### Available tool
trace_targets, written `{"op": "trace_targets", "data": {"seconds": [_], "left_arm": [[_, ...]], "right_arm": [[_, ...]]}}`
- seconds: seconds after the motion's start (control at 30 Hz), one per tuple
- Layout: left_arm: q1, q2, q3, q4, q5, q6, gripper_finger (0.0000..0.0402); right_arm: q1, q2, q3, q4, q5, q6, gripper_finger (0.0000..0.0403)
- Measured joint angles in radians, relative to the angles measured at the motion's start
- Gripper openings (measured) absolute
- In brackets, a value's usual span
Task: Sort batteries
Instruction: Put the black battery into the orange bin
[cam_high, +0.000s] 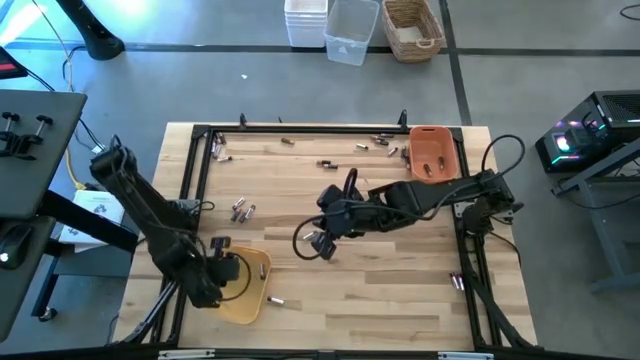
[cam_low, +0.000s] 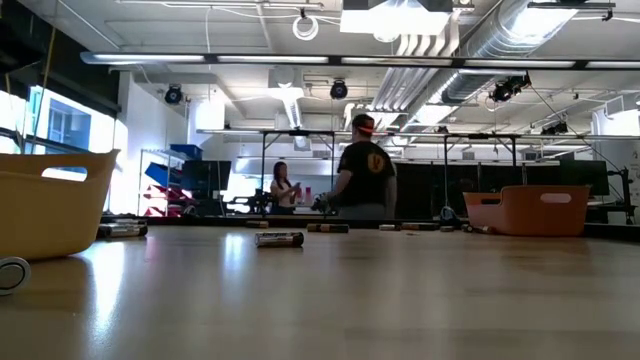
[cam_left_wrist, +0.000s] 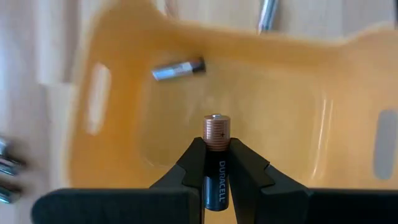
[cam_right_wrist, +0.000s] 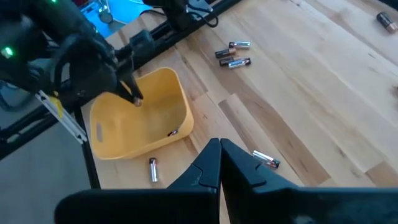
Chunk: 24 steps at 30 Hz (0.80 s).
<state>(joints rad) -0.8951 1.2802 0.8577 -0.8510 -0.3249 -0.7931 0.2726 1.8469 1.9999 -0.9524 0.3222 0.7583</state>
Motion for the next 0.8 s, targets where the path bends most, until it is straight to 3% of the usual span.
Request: {"op": "trace_targets", "data": {"seconds": [0.23, 0.4, 0.63, 0.8], "left_arm": [[0.105, -0.228, -0.002, 0.115, -0.073, 0.210, 0.0031], [0.330, -0.301, -0.001, 0.264, -0.067, 0.442, 0.0031], [0.714, -0.193, 0.006, 0.609, 0.144, 0.664, 0.0031], [0.935, -0.037, 0.100, 0.635, 0.177, 0.718, 0.0031]], "right_arm": [[0.005, -0.010, 0.000, -0.014, 0.001, 0.007, 0.0000], [-0.029, -0.018, 0.000, -0.096, -0.001, -0.059, 0.0000], [-0.166, -0.039, 0.000, -0.161, -0.102, -0.351, 0.0000], [-0.338, -0.074, 0.000, -0.191, -0.201, -0.593, 0.0000]]}}
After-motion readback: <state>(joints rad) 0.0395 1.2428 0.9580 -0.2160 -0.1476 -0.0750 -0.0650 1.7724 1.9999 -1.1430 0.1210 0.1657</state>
